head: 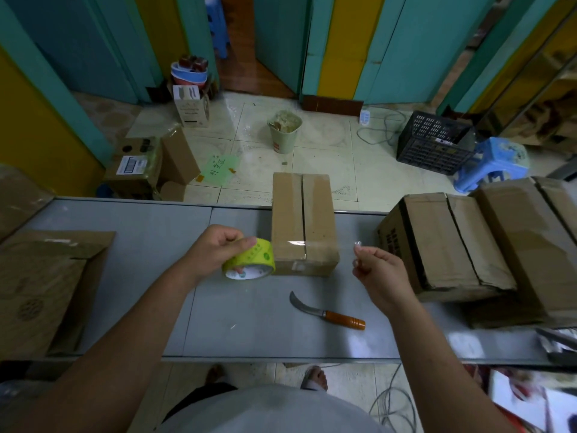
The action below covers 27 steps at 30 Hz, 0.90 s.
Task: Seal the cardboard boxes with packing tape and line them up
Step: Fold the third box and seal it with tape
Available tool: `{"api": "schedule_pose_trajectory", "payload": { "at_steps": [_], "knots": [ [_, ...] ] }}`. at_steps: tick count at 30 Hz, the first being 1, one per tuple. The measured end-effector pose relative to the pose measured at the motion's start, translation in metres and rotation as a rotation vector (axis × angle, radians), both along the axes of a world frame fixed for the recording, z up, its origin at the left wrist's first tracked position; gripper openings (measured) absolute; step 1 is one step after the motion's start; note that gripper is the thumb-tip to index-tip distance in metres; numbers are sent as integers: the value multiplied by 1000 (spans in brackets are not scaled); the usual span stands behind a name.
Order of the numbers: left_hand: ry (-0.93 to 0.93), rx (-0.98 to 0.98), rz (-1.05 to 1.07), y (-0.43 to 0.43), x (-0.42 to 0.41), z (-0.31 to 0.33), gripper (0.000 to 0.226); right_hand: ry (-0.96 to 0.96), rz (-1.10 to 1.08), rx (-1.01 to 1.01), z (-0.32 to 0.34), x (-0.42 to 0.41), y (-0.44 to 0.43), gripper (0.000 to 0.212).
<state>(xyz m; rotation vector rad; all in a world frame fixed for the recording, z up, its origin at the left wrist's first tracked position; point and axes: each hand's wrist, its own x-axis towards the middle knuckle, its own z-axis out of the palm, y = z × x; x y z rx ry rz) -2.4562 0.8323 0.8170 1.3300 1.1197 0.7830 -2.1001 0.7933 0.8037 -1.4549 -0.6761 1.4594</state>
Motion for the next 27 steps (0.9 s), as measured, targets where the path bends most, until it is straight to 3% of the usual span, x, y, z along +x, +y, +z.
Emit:
{"api": "schedule_pose_trajectory", "payload": {
  "at_steps": [2,4,14,27],
  "knots": [
    [-80,-14,27,2,1,-7,51,64,-19,-35,-6,-2,0,11],
    [-23,17,54,5,3,-14,47,58,-30,-43,-10,-4,1,13],
    [755,26,-49,23,-4,-37,67,-126,-37,-47,-24,3,9,18],
    [810,-21,-74,33,3,-40,70,-152,-110,-110,-41,-2,10,16]
  ]
}}
